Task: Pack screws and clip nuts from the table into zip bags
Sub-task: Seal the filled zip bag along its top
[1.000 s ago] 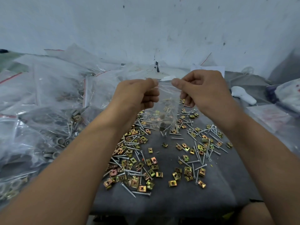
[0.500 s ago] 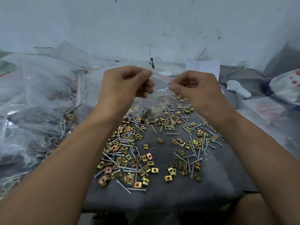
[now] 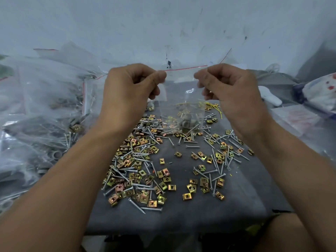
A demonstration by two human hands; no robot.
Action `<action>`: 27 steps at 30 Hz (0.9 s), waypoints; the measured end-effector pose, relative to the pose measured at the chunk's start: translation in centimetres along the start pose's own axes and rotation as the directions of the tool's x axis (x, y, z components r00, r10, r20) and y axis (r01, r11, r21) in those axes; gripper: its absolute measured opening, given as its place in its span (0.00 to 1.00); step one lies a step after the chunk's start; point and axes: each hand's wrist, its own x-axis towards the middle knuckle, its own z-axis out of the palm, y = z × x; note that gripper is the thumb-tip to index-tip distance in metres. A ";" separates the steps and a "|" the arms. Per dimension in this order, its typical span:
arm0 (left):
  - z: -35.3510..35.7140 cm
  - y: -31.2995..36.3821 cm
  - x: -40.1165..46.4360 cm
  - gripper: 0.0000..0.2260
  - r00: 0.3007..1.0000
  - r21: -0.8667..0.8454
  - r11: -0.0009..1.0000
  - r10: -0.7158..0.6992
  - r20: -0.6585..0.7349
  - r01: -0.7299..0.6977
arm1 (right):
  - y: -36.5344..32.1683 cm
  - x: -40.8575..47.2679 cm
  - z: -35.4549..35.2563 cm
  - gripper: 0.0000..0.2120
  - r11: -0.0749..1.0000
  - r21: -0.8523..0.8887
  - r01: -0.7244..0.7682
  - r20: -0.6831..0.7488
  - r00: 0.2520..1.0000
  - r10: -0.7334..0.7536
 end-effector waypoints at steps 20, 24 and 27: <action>-0.5 1.1 0.5 0.12 0.988 -0.485 0.867 -0.147 -0.034 0.113 | -0.4 -0.1 1.0 0.21 0.988 0.023 -0.154 0.254 0.957 0.144; -0.9 1.0 0.9 0.12 0.939 -0.638 0.729 -0.342 -0.027 0.247 | 0.8 -2.5 3.4 0.16 0.840 0.002 -0.543 0.542 0.707 0.455; -1.4 0.9 1.3 0.12 0.877 -0.782 0.542 -0.481 0.013 0.309 | 0.4 -3.4 5.7 0.19 0.686 0.134 -0.715 0.663 0.580 0.474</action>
